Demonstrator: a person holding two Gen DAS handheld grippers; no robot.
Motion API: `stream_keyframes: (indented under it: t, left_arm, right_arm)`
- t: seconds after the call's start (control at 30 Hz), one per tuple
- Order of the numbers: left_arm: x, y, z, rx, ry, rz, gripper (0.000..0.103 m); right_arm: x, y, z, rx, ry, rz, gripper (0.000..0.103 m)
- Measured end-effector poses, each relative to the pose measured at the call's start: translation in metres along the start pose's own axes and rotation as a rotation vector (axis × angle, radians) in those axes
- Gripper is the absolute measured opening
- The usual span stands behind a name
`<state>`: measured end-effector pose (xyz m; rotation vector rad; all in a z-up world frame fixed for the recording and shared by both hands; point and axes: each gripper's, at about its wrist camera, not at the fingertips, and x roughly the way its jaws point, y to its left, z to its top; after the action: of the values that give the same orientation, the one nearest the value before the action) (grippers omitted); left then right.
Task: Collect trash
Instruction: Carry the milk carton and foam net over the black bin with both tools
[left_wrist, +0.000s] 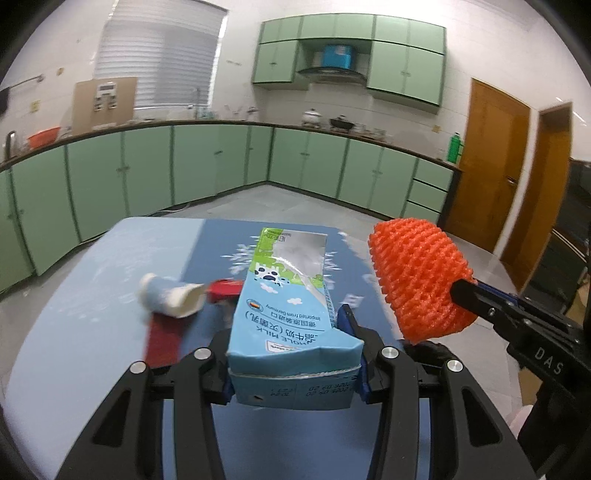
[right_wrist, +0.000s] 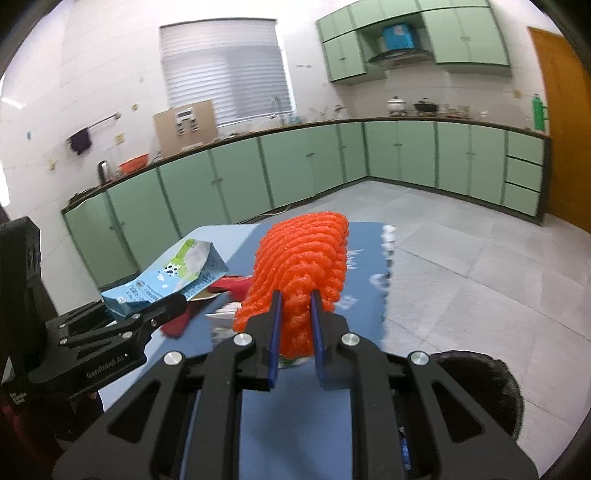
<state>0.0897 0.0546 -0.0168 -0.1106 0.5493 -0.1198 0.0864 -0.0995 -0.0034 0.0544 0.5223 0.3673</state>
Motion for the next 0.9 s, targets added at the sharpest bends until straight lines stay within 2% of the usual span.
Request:
stream_keyframes:
  t: [0.5, 0.9]
  left_arm:
    - [0.053, -0.130, -0.002, 0.130, 0.025, -0.195, 0.046]
    - [0.097, -0.193, -0.022, 0.187, 0.095, -0.276, 0.046]
  right_arm:
    - [-0.049, -0.118, -0.025, 0.102, -0.028, -0.220, 0.014]
    - [-0.055, -0.200, -0.072, 0.202, 0.028, -0.343, 0.014]
